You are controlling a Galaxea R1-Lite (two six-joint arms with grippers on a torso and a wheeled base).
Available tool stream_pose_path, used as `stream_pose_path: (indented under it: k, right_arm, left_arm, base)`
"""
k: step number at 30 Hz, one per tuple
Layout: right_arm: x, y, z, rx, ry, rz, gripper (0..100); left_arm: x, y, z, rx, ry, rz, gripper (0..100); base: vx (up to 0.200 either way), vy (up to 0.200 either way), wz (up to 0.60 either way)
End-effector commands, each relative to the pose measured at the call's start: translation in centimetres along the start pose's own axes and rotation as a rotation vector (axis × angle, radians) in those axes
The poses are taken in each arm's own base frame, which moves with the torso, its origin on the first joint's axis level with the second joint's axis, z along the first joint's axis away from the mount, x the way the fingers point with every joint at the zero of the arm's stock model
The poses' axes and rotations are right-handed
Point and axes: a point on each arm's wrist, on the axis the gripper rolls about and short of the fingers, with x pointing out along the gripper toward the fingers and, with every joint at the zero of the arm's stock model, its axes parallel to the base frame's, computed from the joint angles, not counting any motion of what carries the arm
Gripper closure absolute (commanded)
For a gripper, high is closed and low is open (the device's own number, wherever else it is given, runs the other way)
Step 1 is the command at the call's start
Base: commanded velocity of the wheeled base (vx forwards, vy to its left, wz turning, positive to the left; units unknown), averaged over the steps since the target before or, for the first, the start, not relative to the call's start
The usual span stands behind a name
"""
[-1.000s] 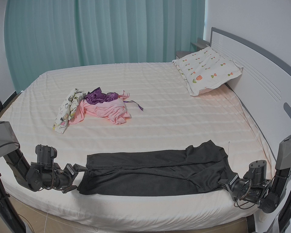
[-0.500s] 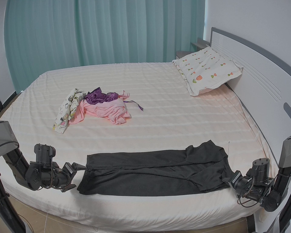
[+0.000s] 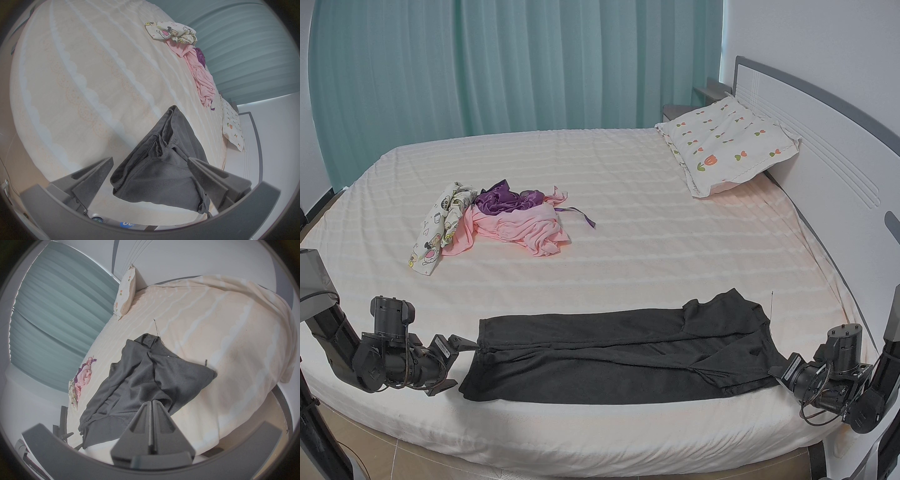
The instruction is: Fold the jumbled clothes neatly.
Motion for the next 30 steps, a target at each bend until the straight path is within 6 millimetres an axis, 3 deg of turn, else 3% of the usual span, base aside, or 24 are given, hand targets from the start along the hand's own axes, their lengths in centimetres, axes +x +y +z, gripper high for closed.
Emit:
stream_pose_path:
  k: [1,6,7,13,23,29,30]
  right_arm:
    - [0.0,-0.9,0.0,-0.009,0.007,-0.044,100]
    - [0.5,-1.4,-0.3,-0.027,0.026,-0.078,100]
    - [0.6,-1.5,-0.4,-0.034,0.025,-0.093,0]
    - [0.7,-1.6,-0.4,-0.046,0.017,-0.105,0]
    - [-0.7,0.7,1.5,-0.048,-0.111,0.048,0]
    - [1.2,1.8,2.4,-0.049,-0.124,0.091,0]
    - [2.7,2.2,2.7,-0.05,-0.115,0.104,0]
  left_arm:
    - [0.0,0.0,0.0,0.0,-0.001,0.0,0]
    - [0.0,0.0,0.0,-0.001,-0.001,0.0,0]
    - [0.0,0.0,0.0,0.0,0.0,-0.001,0]
    - [0.0,0.0,0.0,0.001,-0.001,-0.002,0]
    - [-1.3,-1.2,0.0,0.025,-0.029,-0.056,0]
    - [-0.8,-3.0,0.3,0.032,-0.041,-0.097,0]
    - [-0.4,-4.1,1.0,0.036,-0.056,-0.13,0]
  base:
    - [0.0,0.0,0.0]
    - [0.0,0.0,0.0]
    - [0.0,0.0,0.0]
    - [0.0,0.0,0.0]
    - [0.0,0.0,0.0]
    - [0.0,0.0,0.0]
    - [0.0,0.0,0.0]
